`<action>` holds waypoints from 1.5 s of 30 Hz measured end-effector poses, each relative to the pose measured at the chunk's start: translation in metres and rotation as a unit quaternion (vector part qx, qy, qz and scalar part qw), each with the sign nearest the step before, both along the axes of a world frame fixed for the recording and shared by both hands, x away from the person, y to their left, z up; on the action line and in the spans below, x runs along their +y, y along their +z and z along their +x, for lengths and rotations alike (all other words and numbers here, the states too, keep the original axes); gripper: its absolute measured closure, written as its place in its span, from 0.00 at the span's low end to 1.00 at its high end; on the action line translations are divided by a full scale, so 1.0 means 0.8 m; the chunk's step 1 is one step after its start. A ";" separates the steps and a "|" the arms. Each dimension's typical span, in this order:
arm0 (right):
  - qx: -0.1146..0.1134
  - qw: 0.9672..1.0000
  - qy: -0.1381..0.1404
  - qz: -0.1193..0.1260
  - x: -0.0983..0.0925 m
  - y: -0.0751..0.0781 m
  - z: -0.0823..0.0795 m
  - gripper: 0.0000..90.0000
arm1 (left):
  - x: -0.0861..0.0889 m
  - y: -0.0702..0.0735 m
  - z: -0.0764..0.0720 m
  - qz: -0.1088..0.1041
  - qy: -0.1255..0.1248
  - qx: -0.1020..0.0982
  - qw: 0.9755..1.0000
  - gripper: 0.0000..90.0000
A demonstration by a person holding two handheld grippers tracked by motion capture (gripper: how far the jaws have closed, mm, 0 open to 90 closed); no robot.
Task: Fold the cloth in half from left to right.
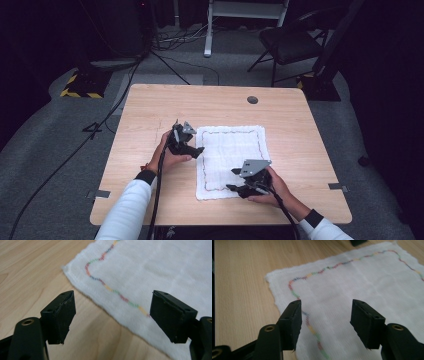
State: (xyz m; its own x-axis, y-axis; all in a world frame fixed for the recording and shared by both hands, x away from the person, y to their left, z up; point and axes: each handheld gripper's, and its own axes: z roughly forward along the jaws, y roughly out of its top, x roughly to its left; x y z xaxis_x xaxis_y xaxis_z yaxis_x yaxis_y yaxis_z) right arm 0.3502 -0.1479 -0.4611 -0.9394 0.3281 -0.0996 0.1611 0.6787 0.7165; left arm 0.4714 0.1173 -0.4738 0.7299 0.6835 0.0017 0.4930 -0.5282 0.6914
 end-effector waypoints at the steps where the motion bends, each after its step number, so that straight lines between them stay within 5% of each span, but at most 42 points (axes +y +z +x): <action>1: -0.002 1.000 0.011 -0.004 0.011 -0.002 0.000 0.48 | -0.001 -0.002 0.008 -0.005 0.004 0.003 1.000 0.24; 5: -0.004 0.999 0.044 -0.008 0.046 -0.010 -0.005 0.48 | -0.006 -0.012 0.038 -0.017 0.037 0.008 0.999 0.24; 9: 0.005 0.997 0.077 -0.021 0.072 -0.021 -0.015 0.48 | -0.006 -0.013 0.061 -0.056 0.072 0.012 0.996 0.24; 13: 0.003 0.995 0.096 -0.031 0.089 -0.029 -0.023 0.48 | -0.009 -0.018 0.074 -0.037 0.085 0.015 0.996 0.23; 18: 0.004 0.996 0.090 -0.025 0.104 -0.029 -0.021 0.47 | -0.008 -0.026 0.082 -0.014 0.099 0.019 0.995 0.23; 22: 0.003 0.997 0.067 -0.033 0.110 -0.037 -0.018 0.48 | -0.002 -0.031 0.087 -0.019 0.115 0.025 0.993 0.25; 27: 0.008 0.998 0.049 -0.029 0.109 -0.038 -0.015 0.56 | -0.004 -0.032 0.086 -0.012 0.103 0.018 0.994 0.27; 30: 0.007 0.999 0.034 -0.031 0.107 -0.037 -0.016 0.71 | -0.006 -0.030 0.085 -0.015 0.083 0.015 0.996 0.39; 34: -0.018 0.999 0.024 -0.043 0.109 -0.037 -0.021 0.89 | -0.002 -0.029 0.083 -0.035 0.050 0.022 0.998 0.68; 38: -0.016 0.999 0.018 -0.043 0.108 -0.037 -0.016 0.93 | 0.003 -0.030 0.082 -0.043 0.032 0.026 0.998 0.90; 45: -0.015 0.999 0.024 -0.041 0.121 -0.032 -0.016 0.95 | 0.021 -0.026 0.075 -0.039 0.037 0.028 0.998 0.94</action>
